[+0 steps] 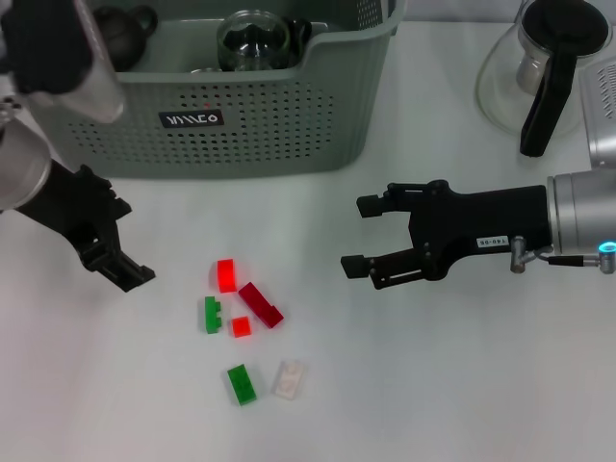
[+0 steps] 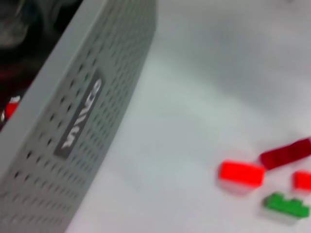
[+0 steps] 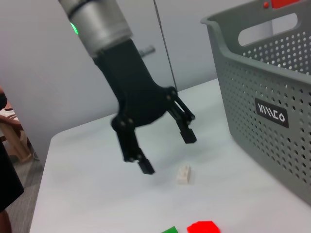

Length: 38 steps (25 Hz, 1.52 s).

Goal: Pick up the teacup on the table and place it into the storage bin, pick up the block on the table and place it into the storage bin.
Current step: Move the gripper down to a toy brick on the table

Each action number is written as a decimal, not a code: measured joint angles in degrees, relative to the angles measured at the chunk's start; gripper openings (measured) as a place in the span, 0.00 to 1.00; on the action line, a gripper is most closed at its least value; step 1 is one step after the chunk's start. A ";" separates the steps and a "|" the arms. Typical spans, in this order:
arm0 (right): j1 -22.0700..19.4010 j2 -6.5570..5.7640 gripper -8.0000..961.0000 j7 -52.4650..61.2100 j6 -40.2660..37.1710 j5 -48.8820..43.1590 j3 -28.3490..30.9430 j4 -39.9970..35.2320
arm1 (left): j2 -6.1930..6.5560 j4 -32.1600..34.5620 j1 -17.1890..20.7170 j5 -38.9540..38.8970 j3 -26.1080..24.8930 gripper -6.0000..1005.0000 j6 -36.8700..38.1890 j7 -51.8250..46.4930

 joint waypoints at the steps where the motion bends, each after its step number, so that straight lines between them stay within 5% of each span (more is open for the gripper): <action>1: 0.03 -0.01 0.98 0.00 -0.03 0.00 0.00 0.00 | 0.09 -1.32 -0.38 0.95 0.74 0.93 -1.05 -0.02; 15: 0.06 0.15 0.98 0.13 0.13 0.11 0.00 0.00 | 2.38 -9.96 -0.97 4.79 5.24 0.87 -9.25 1.30; 38: 0.29 0.56 0.98 1.52 -0.24 0.36 0.00 0.00 | 2.95 -13.28 -0.18 4.86 6.70 0.76 -13.94 4.46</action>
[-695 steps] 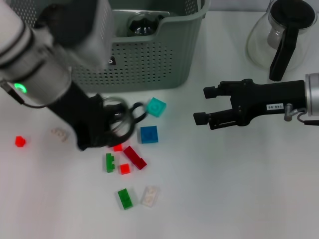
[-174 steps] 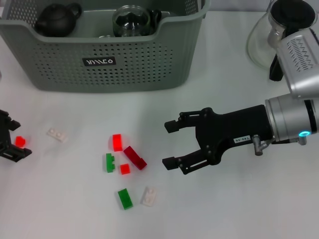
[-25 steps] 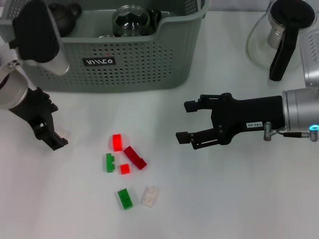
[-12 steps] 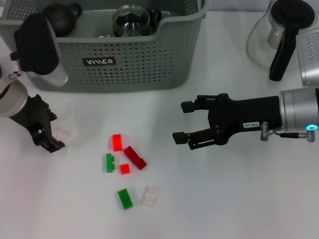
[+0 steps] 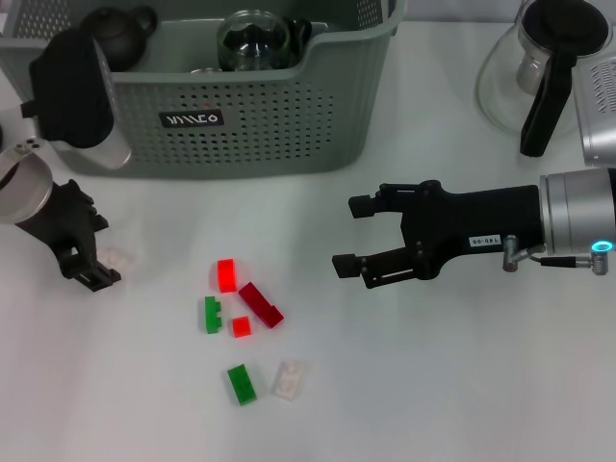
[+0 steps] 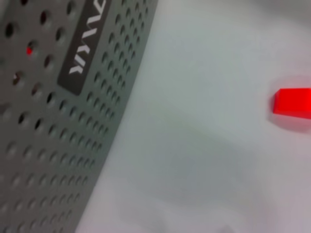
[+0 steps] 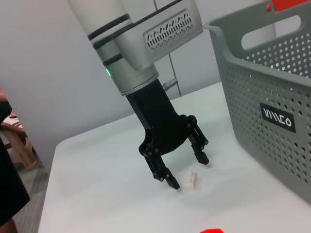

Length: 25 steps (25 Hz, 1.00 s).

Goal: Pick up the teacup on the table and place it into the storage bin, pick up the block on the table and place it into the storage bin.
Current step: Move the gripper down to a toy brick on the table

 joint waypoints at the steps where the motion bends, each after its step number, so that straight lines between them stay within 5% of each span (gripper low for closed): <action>1: 0.00 0.00 0.98 0.00 -0.01 0.01 0.00 0.00 | 0.01 0.00 0.00 0.00 0.00 0.76 0.01 0.08; 5: 0.01 0.00 0.98 0.00 0.00 0.00 0.00 0.00 | 0.00 0.00 0.20 0.00 0.12 0.76 0.00 0.53; 10: 0.05 0.00 0.98 -0.01 0.00 0.00 0.00 0.00 | -0.17 0.00 0.27 0.00 0.29 0.59 -0.13 0.60; 25: 0.09 0.00 0.98 -0.01 0.00 0.04 0.00 0.00 | -0.01 -0.96 0.59 0.00 0.89 0.50 -1.29 0.64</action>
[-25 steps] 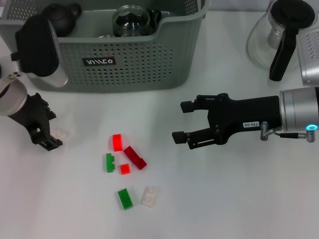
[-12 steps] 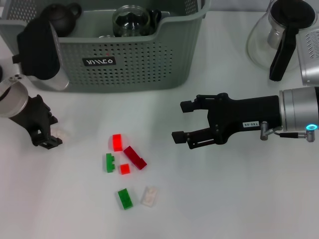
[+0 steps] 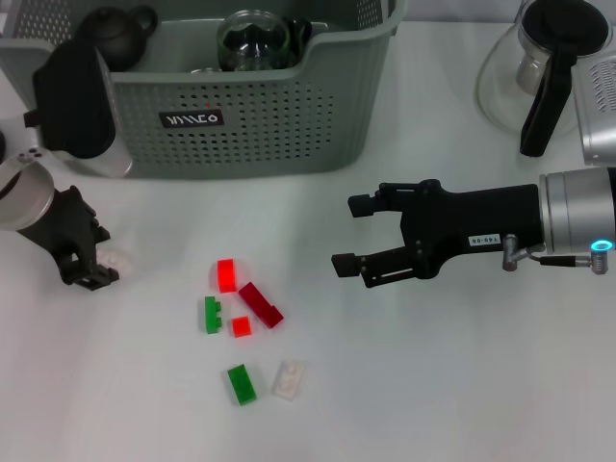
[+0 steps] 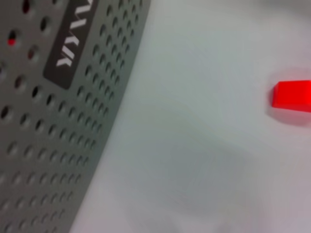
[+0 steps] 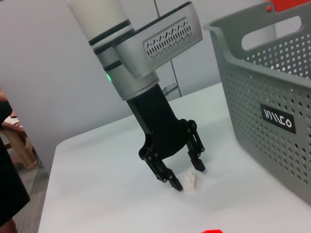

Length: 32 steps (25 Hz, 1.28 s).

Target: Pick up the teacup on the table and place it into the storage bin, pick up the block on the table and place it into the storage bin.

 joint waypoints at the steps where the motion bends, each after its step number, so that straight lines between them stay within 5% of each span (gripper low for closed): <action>1: 0.00 0.00 0.98 0.00 0.00 0.01 0.00 0.00 | 0.02 -0.14 0.02 0.00 0.03 0.49 -0.05 0.00; 21: 0.09 0.09 0.98 0.00 0.04 0.05 0.00 -0.14 | -0.18 -0.32 -0.17 0.00 1.92 0.41 0.00 0.09; 26: 0.09 0.06 0.98 0.00 -0.03 0.04 0.00 -0.24 | -0.07 -0.34 -0.24 0.00 2.71 0.21 0.13 -0.15; 32: 0.09 0.00 0.98 0.00 -0.10 0.04 0.00 -0.27 | -0.15 1.92 -0.16 -0.31 1.16 0.19 2.31 -0.38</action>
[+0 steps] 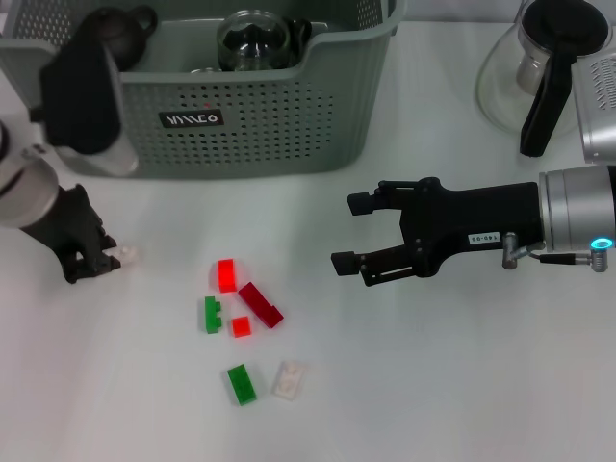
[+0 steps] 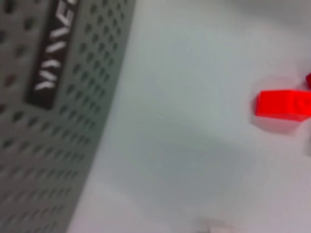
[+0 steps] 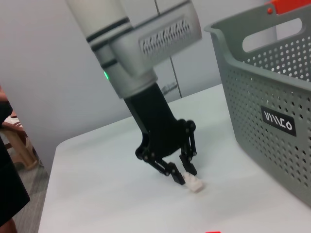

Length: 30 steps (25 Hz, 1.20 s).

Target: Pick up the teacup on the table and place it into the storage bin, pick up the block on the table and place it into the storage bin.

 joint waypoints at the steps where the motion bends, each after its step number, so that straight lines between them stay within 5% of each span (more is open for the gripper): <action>1: 0.00 0.00 0.98 0.00 0.00 0.00 0.00 0.00 | -0.09 0.76 -0.25 -0.63 -1.92 0.19 1.47 0.32; 3: 0.00 0.00 0.98 -0.04 0.01 -0.01 0.00 0.00 | -0.23 1.71 -1.58 -3.11 -7.60 0.19 6.01 1.78; 9: -0.45 -0.26 0.98 -0.66 -1.16 -0.17 0.00 -0.23 | 0.87 1.62 -8.01 -21.03 -36.34 0.20 24.93 4.36; 12: -0.57 -0.81 0.98 -0.68 -2.35 -0.24 0.00 -0.26 | 1.05 2.23 -8.54 -30.92 -42.86 0.21 25.79 0.91; 17: -0.62 -1.67 0.98 -0.70 -3.68 -0.33 0.00 -0.27 | 2.89 2.61 -11.00 -37.62 -43.45 0.23 17.37 -9.94; 23: -0.67 -1.97 0.98 -0.71 -4.20 -0.35 0.00 -0.34 | 6.01 -0.88 -13.88 -35.22 -36.86 0.26 6.33 -17.65; 30: -0.83 -2.01 0.98 -0.66 -4.22 -0.35 0.00 -0.09 | 6.70 -3.82 -14.99 -26.79 -31.71 0.31 -4.75 -22.24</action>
